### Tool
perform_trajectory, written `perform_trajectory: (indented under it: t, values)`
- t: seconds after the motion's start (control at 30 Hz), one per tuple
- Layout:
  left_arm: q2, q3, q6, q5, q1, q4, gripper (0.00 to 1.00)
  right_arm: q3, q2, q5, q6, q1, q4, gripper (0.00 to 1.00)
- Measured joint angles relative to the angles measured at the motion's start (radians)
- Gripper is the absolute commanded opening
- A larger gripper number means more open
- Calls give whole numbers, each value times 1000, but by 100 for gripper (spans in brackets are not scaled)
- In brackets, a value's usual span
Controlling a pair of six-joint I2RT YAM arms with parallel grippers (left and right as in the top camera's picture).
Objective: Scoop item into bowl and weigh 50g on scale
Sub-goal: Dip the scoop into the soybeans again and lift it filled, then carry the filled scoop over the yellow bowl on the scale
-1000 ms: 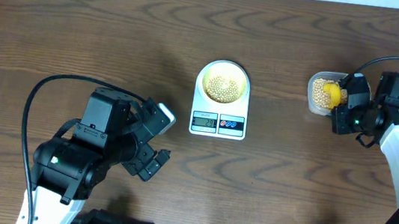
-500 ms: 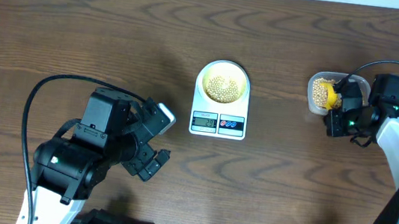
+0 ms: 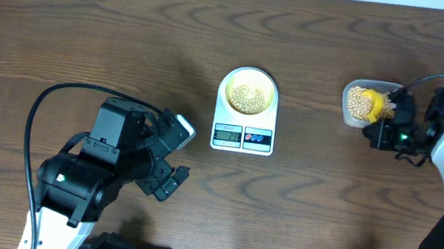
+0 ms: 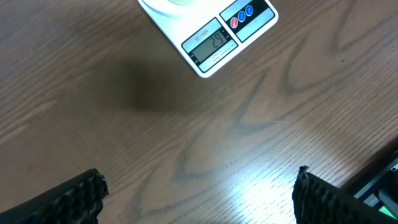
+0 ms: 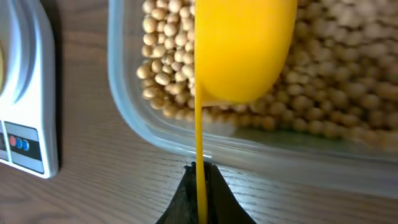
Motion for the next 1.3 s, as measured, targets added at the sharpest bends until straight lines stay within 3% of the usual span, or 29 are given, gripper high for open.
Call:
perform_trajectory:
  t: [0.6, 0.97, 1.3]
  values:
    - [0, 0, 0, 0, 0, 0, 98, -2, 0, -397, 45, -209, -42, 1]
    - [0, 0, 0, 0, 0, 0, 98, -2, 0, -518, 129, -203, -39, 1]
    - [0, 0, 0, 0, 0, 0, 98, -2, 0, -547, 186, -40, -30, 1]
